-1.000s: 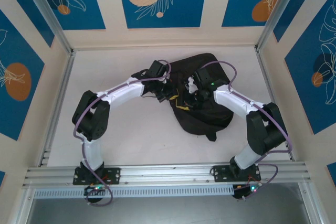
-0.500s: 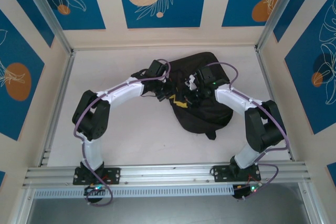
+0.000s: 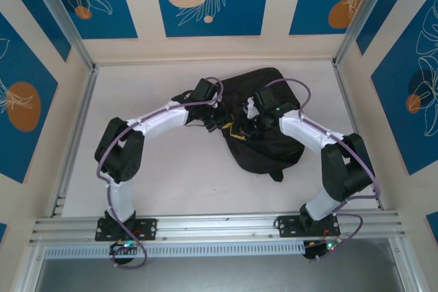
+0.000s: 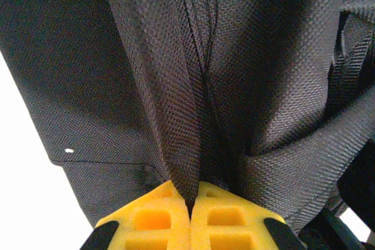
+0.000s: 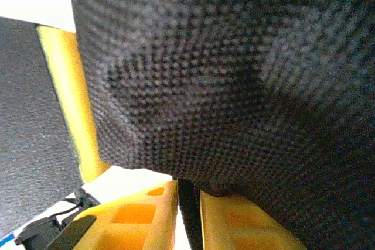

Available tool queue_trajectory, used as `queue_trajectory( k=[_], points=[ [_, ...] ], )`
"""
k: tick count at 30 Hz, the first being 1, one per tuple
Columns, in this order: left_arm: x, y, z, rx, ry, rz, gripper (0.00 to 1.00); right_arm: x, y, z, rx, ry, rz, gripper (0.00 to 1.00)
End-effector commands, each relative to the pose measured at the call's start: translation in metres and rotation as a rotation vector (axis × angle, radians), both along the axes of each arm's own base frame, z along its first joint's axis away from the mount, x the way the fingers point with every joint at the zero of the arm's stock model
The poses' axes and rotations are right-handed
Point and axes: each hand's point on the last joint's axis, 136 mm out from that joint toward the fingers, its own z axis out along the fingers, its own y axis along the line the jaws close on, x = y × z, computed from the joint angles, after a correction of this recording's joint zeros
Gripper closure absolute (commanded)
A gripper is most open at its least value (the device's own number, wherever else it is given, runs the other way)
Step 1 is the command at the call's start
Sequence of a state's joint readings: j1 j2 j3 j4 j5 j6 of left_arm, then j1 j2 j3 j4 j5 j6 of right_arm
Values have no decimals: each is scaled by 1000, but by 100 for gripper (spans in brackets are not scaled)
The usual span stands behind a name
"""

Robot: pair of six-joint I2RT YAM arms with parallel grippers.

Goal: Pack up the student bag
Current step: Zip the student bag at the center of the table.

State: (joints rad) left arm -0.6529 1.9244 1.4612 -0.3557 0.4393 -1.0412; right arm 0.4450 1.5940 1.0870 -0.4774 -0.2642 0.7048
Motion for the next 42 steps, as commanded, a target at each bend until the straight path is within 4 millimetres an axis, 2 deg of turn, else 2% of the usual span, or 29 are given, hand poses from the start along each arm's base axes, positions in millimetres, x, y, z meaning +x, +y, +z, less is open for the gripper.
queue_trajectory(
  k=[1,5,8,12,14,16,19,22,23,29,36,42],
  points=[
    [-15,-10,-3,-26,54,-53,100,7,-20,-16,-145,-13,-35,78],
    [-17,-10,-5,-27,58,-52,100,7,-23,-17,-189,-34,-20,73],
    [-16,-10,-5,-33,61,-48,100,5,-23,-26,-212,-13,-6,67],
    [-14,-13,-4,-45,65,-43,100,1,-18,-44,-223,29,17,65],
    [-14,-13,-6,-45,68,-41,100,-1,-14,-53,-220,54,30,67],
    [-13,-15,-8,-50,71,-38,100,-3,-10,-61,-215,75,40,72],
    [-12,-15,-10,-50,76,-34,100,-7,-7,-67,-194,99,40,87],
    [-9,-13,-15,-35,77,-29,100,-10,-2,-61,-135,91,50,99],
    [-8,-12,-17,-30,79,-25,100,-11,-1,-57,-127,81,55,100],
    [12,5,-15,24,28,-6,100,-18,-13,-32,-91,24,64,100],
    [37,38,-16,100,-19,40,100,-49,-22,-17,-58,13,102,100],
    [47,45,-9,122,-63,36,100,-79,-28,-8,-28,19,150,100]
  ],
)
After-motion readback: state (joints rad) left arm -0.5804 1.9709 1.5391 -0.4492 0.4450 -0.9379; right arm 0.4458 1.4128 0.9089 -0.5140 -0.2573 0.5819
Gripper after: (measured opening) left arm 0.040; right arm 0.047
